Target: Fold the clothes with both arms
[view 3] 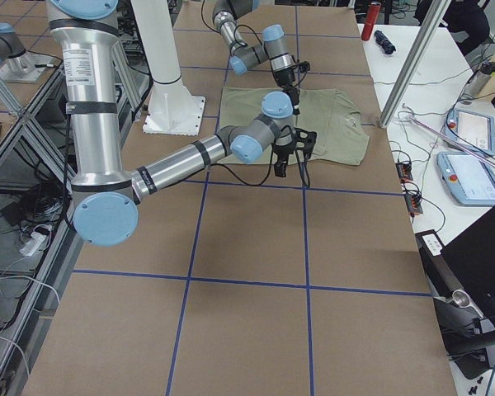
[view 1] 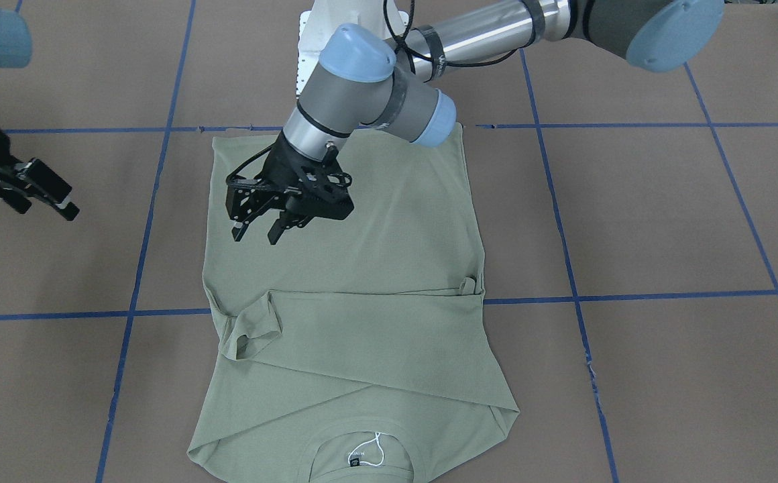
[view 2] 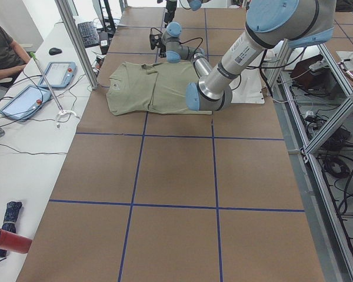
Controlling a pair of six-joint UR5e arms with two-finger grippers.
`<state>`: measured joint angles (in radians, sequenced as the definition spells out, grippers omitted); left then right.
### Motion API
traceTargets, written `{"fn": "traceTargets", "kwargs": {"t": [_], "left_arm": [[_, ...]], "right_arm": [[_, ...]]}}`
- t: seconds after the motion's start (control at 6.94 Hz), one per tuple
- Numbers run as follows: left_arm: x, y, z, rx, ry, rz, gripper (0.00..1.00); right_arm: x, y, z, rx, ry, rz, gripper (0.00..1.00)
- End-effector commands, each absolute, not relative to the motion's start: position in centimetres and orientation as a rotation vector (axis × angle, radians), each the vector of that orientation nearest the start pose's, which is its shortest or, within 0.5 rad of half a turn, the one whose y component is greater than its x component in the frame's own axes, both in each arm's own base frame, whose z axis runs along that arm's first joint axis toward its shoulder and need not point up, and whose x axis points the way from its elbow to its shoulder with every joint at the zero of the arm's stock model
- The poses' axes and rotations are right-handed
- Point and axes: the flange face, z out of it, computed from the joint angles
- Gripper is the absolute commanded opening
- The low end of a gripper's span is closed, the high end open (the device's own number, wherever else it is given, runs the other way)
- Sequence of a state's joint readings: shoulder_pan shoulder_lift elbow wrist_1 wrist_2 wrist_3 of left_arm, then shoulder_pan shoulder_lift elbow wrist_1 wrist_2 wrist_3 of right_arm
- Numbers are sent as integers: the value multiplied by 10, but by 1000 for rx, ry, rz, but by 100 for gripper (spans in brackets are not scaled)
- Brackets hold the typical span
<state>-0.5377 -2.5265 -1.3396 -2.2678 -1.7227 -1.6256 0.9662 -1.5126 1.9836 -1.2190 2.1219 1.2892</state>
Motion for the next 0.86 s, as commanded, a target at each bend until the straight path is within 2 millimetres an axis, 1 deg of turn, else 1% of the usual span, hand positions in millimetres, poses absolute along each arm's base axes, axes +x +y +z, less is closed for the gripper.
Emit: {"fn": "traceTargets", "kwargs": {"t": [0.0, 0.14, 0.29, 0.43, 0.58, 0.72], "left_arm": [[508, -445, 116, 259, 1417, -303, 61], [488, -433, 141, 251, 1409, -288, 61], [467, -420, 153, 253, 1414, -276, 61], [450, -409, 161, 253, 1419, -274, 61], [443, -405, 159, 247, 1430, -283, 60], [440, -404, 161, 246, 1422, -285, 61]], "right_arm": [[-326, -384, 357, 88, -939, 571, 100], [-360, -349, 355, 65, -938, 627, 99], [-384, -300, 353, 75, -942, 665, 99], [-405, -253, 359, 80, -938, 695, 99], [-421, -222, 364, 76, -939, 738, 99], [-426, -205, 373, 55, -922, 734, 98]]}}
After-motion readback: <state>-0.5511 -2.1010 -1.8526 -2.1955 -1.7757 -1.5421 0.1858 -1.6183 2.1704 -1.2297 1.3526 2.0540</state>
